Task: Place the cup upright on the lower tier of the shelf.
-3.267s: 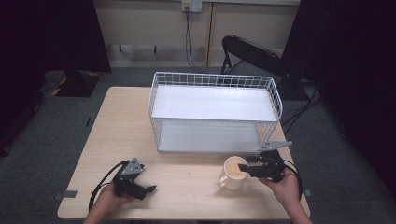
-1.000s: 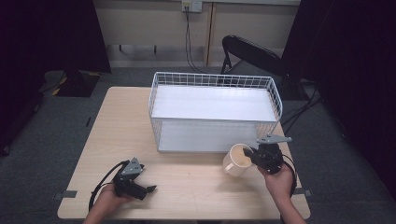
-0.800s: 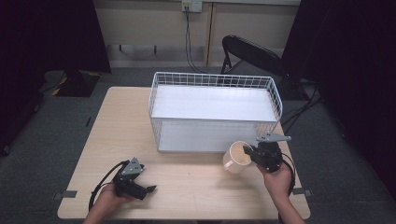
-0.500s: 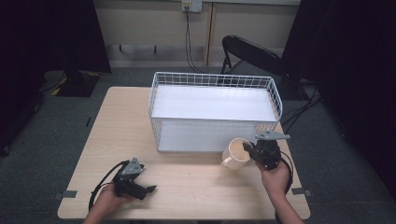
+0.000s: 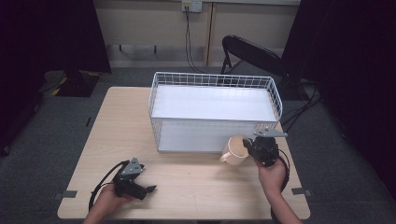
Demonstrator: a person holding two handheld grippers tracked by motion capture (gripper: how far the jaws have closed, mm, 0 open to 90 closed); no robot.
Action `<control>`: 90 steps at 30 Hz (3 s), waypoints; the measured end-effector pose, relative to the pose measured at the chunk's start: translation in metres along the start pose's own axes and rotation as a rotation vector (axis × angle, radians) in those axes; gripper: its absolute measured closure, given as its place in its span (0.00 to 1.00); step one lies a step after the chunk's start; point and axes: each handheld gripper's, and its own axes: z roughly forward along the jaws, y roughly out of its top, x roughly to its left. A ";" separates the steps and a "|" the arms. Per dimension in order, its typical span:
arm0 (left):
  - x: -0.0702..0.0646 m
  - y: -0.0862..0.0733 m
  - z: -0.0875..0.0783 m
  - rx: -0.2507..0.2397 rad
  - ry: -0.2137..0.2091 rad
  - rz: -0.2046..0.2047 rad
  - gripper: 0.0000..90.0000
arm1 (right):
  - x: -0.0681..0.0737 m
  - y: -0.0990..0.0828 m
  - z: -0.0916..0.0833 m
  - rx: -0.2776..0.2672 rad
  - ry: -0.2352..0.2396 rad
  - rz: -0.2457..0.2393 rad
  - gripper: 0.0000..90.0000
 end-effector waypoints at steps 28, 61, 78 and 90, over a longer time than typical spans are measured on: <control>0.000 0.000 0.000 0.000 0.000 0.000 0.05 | -0.007 0.002 0.019 -0.005 -0.105 0.031 0.91; 0.000 0.000 0.000 0.000 0.000 0.000 0.05 | -0.009 0.010 0.034 -0.048 -0.141 0.094 0.87; 0.000 0.000 0.000 0.000 0.000 0.000 0.05 | -0.011 0.013 0.018 -0.078 -0.018 0.150 0.33; 0.000 0.000 0.000 -0.001 0.001 0.000 0.05 | -0.004 0.005 0.006 -0.090 0.055 0.117 0.18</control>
